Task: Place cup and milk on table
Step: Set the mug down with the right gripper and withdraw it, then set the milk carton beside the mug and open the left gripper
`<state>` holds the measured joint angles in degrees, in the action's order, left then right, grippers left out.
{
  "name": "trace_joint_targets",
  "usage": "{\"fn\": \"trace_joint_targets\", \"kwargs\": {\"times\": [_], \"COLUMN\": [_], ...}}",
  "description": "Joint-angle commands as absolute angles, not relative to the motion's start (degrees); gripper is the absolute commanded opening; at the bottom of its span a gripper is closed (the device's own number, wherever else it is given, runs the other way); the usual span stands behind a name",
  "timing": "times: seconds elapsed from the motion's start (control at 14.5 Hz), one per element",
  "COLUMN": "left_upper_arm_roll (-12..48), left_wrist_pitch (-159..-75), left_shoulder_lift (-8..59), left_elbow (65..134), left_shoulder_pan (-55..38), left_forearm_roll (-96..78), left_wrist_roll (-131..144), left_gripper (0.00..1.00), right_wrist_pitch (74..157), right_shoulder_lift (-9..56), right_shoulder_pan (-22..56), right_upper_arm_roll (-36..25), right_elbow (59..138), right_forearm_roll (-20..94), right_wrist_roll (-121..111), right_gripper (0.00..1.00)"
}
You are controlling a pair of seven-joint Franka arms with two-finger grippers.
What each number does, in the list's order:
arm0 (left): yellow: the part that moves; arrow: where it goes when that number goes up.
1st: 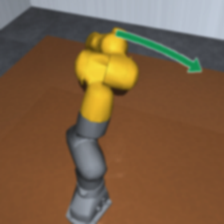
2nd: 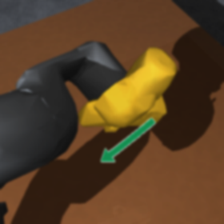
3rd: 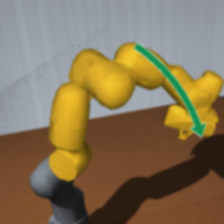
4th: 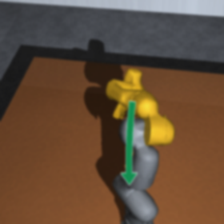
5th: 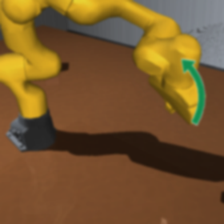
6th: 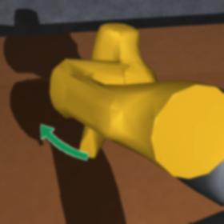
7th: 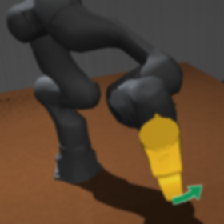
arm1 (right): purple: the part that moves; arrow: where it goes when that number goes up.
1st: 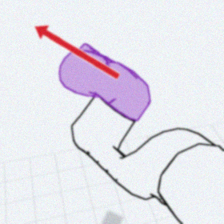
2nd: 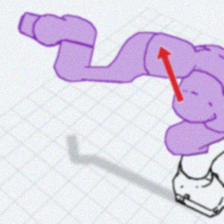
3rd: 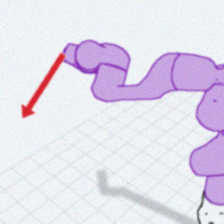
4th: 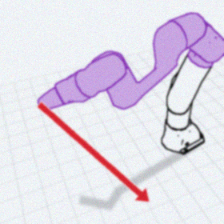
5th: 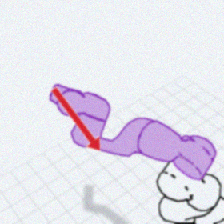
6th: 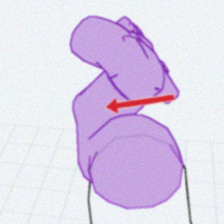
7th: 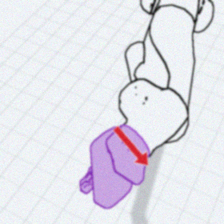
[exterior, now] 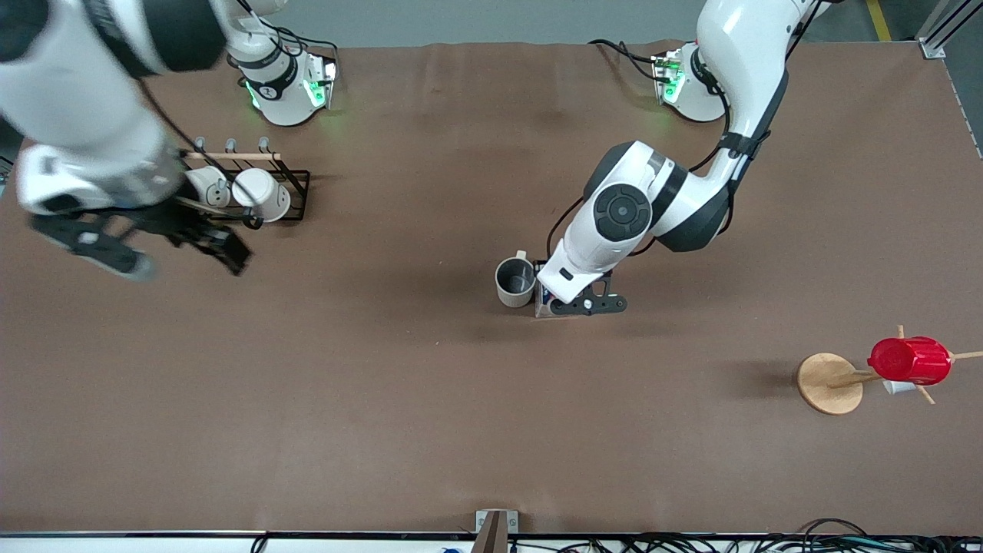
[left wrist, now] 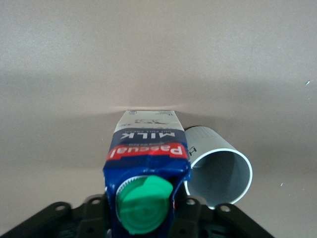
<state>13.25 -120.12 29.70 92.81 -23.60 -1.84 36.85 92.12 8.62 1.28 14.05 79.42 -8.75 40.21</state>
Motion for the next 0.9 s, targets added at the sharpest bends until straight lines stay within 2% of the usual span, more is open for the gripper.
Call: {"fn": "trace_joint_targets", "kwargs": {"times": [0.0, 0.21, 0.48, 0.83], "left_upper_arm_roll": [13.01, 12.66, 11.34, 11.69], "left_wrist_pitch": [-120.32, -118.23, -107.07, -101.53], "left_shoulder_lift": [30.41, 28.84, 24.35, 16.10], "left_elbow": [91.58, 89.57, 82.98, 82.53], "left_shoulder_pan": [-24.35, -23.91, -19.44, -11.62], "left_forearm_roll": [-2.99, -2.20, 0.15, 9.58], "left_wrist_roll": [37.70, 37.53, 36.74, 31.06], "left_gripper": [1.00, 1.00, 1.00, 1.00], "right_wrist_pitch": [88.96, 83.16, 82.87, 84.03], "right_shoulder_lift": [2.91, 0.62, 1.14, 1.23], "right_shoulder_pan": [-2.20, -3.24, -5.45, -5.27], "right_upper_arm_roll": [10.67, 3.36, 2.99, 3.16], "right_elbow": [82.71, 82.53, 82.44, 82.44], "right_forearm_roll": [-4.93, -0.27, -0.26, -0.26], "right_wrist_roll": [33.86, 17.30, 9.76, 9.84], "right_gripper": [1.00, 1.00, 1.00, 1.00]}}
